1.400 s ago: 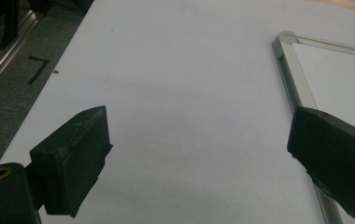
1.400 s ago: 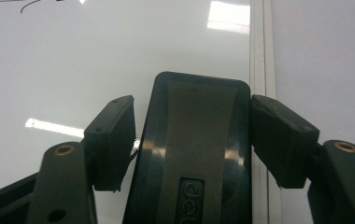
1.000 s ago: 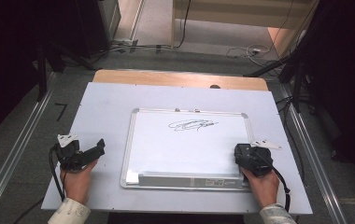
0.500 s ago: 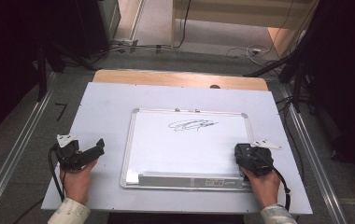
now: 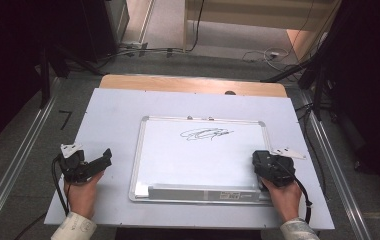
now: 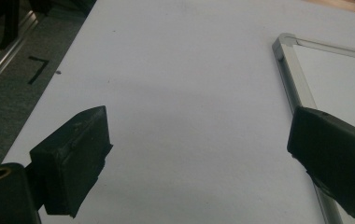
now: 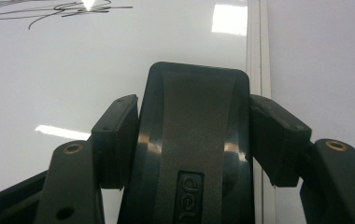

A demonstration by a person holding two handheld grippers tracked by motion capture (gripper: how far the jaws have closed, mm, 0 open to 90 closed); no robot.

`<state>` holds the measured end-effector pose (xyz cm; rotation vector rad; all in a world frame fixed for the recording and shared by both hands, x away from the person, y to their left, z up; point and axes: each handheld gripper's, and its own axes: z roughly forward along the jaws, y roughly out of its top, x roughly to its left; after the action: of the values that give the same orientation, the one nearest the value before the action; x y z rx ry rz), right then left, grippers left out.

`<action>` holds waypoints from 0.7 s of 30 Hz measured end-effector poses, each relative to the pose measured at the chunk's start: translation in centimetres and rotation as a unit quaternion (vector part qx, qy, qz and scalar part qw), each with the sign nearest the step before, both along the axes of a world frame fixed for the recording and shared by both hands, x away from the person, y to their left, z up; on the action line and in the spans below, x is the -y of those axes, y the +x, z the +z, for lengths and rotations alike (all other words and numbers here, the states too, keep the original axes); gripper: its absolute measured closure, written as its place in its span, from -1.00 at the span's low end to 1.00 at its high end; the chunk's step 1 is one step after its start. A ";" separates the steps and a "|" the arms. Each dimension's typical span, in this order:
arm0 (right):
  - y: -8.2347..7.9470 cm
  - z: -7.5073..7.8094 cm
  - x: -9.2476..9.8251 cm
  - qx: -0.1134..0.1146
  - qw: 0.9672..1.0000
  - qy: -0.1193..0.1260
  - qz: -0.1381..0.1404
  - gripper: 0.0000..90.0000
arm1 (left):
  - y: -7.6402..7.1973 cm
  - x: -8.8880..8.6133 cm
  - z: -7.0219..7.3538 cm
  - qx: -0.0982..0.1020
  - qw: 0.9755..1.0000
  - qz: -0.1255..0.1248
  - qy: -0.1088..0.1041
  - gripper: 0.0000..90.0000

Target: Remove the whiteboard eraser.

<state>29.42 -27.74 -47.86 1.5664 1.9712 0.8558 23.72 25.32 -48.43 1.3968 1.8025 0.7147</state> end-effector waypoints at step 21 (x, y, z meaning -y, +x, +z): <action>2.3 1.5 -1.5 0.004 0.999 0.021 0.034 -0.21 | 0.0 0.0 0.0 0.000 1.000 0.001 0.001 -0.86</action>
<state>31.70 -26.22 -46.31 1.5241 2.0232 0.9344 23.72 25.32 -48.41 1.3956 1.8049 0.7169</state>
